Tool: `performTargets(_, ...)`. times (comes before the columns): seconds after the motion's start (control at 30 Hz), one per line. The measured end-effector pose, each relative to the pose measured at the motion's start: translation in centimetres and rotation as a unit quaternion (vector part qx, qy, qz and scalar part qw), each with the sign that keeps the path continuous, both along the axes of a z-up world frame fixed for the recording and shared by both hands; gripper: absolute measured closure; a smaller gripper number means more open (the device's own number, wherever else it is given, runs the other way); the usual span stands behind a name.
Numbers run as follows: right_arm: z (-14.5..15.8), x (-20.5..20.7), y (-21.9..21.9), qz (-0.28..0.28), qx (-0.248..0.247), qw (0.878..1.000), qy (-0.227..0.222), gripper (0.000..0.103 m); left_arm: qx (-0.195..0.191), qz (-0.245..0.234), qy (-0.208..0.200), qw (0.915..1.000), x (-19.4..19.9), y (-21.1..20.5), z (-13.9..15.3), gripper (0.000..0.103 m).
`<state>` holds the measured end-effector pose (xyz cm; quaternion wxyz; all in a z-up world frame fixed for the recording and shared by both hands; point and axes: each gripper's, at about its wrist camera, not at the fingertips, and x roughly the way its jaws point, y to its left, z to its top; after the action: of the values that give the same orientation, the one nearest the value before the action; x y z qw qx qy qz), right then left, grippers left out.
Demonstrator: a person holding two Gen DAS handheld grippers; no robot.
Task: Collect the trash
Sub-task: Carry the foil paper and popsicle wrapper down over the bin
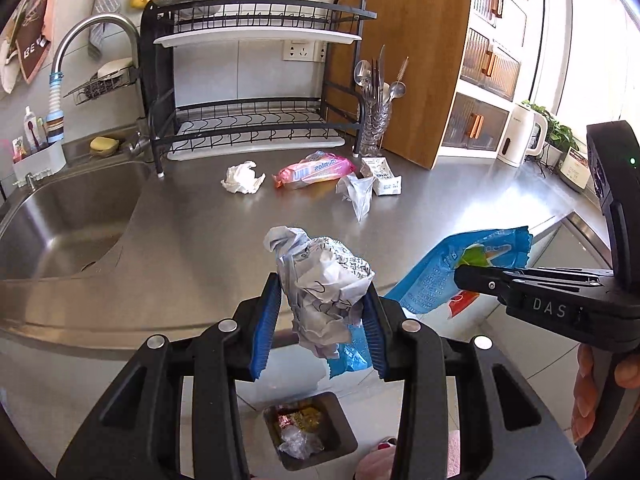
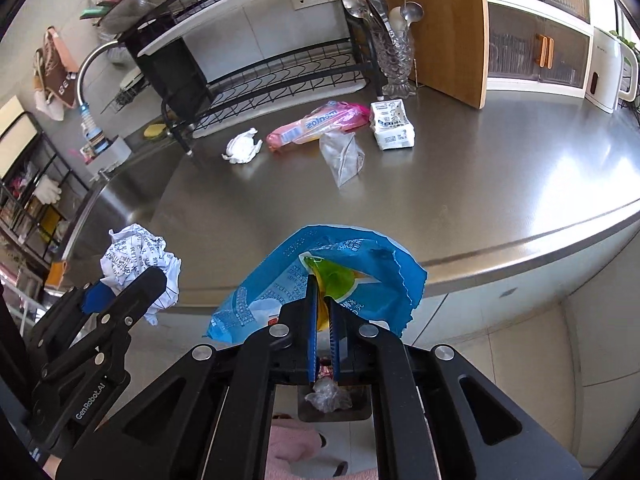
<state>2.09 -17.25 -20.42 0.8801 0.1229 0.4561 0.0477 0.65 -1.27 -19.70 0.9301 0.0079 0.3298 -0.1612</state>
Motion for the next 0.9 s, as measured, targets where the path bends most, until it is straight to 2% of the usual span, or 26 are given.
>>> performTargets(0.17, -1.7, -3.4, 2.3, 0.025, -0.004, 1.0, 0.012, 0.097, 0.002, 0.012, 0.018, 0.9998, -2.9, 1.8, -2.5, 0.066)
performTargets(0.3, -4.5, -5.6, 3.6, 0.036, -0.009, 0.999, 0.029, 0.097, -0.002, 0.019, 0.048, 0.9987, -4.5, 3.2, -6.1, 0.066)
performTargets(0.5, -11.1, -7.5, 4.6, 0.043, -0.003, 0.996, 0.073, 0.097, -0.005, 0.029, 0.114, 0.9931, -5.2, 4.3, -13.3, 0.066)
performTargets(0.9, -25.3, -7.3, 6.6, 0.052, -0.005, 0.988, 0.143, 0.096, -0.008, 0.058, 0.238, 0.9696, -3.1, 6.2, -27.7, 0.066)
